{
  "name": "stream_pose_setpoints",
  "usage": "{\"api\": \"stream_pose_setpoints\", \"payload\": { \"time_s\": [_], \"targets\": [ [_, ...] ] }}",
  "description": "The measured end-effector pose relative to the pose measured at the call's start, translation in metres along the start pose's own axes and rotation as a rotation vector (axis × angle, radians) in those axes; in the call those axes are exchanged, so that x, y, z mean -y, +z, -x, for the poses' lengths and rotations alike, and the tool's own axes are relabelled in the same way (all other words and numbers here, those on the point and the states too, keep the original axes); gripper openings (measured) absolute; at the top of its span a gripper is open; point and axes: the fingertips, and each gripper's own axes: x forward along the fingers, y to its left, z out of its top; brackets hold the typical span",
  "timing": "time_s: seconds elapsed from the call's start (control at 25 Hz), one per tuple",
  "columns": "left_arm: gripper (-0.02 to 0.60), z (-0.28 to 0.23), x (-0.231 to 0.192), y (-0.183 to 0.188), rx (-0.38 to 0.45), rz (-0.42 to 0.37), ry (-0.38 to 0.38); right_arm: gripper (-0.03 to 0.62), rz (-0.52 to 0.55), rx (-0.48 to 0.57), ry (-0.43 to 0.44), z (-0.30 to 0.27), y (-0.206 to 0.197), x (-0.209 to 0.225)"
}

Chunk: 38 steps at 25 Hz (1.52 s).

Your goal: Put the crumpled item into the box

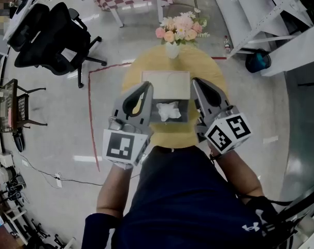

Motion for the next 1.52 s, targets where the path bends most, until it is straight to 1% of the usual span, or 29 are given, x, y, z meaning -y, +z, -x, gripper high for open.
{"api": "stream_pose_setpoints", "payload": {
  "time_s": [0.16,0.32,0.4,0.48,0.96,1.16,1.52],
  "targets": [
    [0.026,0.0,-0.005,0.002,0.004,0.006,0.012,0.005,0.08,0.038,-0.029,0.003,0.014,0.003],
    [0.026,0.001,-0.011,0.003,0.013,0.01,0.035,0.005,0.165,0.094,-0.034,0.007,0.025,-0.003],
    [0.026,0.002,-0.013,0.002,0.016,0.009,0.044,0.005,0.206,0.1,-0.034,0.007,0.027,-0.007],
    [0.026,0.002,-0.013,0.001,0.017,0.013,0.045,0.005,0.223,0.097,-0.033,0.007,0.026,-0.009],
    [0.026,0.002,-0.012,-0.005,0.003,0.032,0.035,0.005,0.199,0.067,0.0,0.005,0.016,-0.014],
    [0.026,0.001,-0.007,-0.01,-0.007,0.036,0.022,0.005,0.163,0.04,0.002,0.006,0.007,-0.012],
    [0.025,0.002,-0.005,-0.012,-0.01,0.037,0.017,0.005,0.17,0.046,-0.006,0.008,0.008,-0.011]
  ]
}}
